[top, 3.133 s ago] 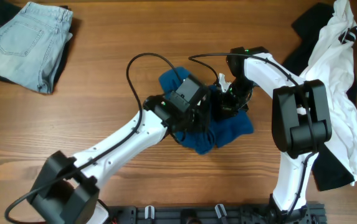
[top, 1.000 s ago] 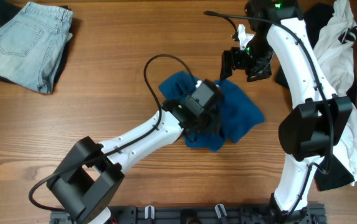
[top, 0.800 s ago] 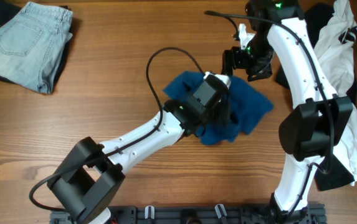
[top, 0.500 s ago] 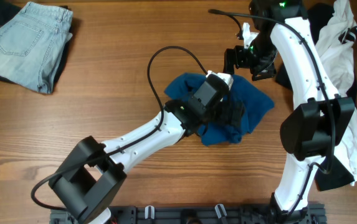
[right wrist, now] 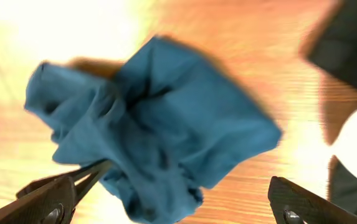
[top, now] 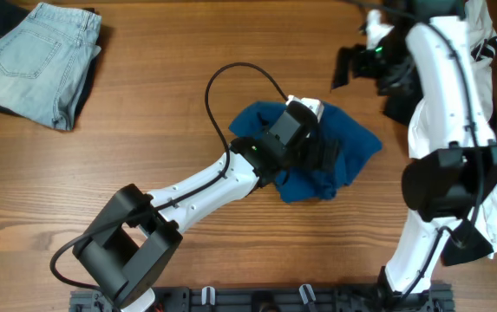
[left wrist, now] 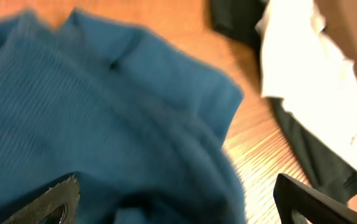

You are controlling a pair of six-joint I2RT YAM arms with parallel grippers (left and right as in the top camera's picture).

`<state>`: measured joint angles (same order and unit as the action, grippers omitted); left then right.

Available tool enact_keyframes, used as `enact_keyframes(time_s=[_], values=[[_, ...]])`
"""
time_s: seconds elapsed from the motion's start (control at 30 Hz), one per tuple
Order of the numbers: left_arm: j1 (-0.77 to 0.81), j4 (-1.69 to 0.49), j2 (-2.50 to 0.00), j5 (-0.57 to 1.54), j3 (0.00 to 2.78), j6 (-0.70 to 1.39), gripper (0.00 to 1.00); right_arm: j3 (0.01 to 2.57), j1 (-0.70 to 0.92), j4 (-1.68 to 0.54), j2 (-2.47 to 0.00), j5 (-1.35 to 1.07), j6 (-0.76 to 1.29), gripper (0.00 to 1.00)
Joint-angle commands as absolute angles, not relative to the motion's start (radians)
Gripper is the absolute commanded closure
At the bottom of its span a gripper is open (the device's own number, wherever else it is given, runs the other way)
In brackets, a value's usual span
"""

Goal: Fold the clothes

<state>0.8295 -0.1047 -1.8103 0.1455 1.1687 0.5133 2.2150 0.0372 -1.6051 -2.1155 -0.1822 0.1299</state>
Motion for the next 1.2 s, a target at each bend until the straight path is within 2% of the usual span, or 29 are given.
enact_keyframes(time_s=[0.0, 0.2, 0.3, 0.5, 0.77, 0.93, 1.17], values=[[0.825, -0.015, -1.819, 0.130, 1.193, 0.506, 0.00, 2.267, -0.010, -1.608, -2.083, -0.207, 0.138, 0.01], [0.829, 0.156, -1.820, 0.130, 1.193, 0.506, 0.00, 2.269, -0.028, -1.608, -2.083, -0.210, 0.138, 0.00], [0.828, 0.168, -1.826, 0.130, 1.193, 0.506, 0.00, 2.269, -0.029, -1.608, -2.083, -0.206, 0.134, 0.00], [0.793, -0.133, -1.813, 0.147, 1.194, 0.539, 0.00, 2.269, -0.053, -1.608, -2.083, -0.210, 0.134, 0.00], [0.767, -0.204, -1.656, 0.107, 1.194, 0.525, 0.00, 2.269, -0.084, -1.608, -2.083, -0.226, 0.133, 0.00], [0.767, -0.393, -1.574, 0.073, 1.193, 0.535, 0.00, 2.269, -0.084, -1.608, -2.083, -0.226, 0.131, 0.00], [0.767, -0.596, -1.623, 0.079, 1.193, 0.665, 0.00, 2.269, -0.086, -1.608, -2.083, -0.226, 0.131, 0.00]])
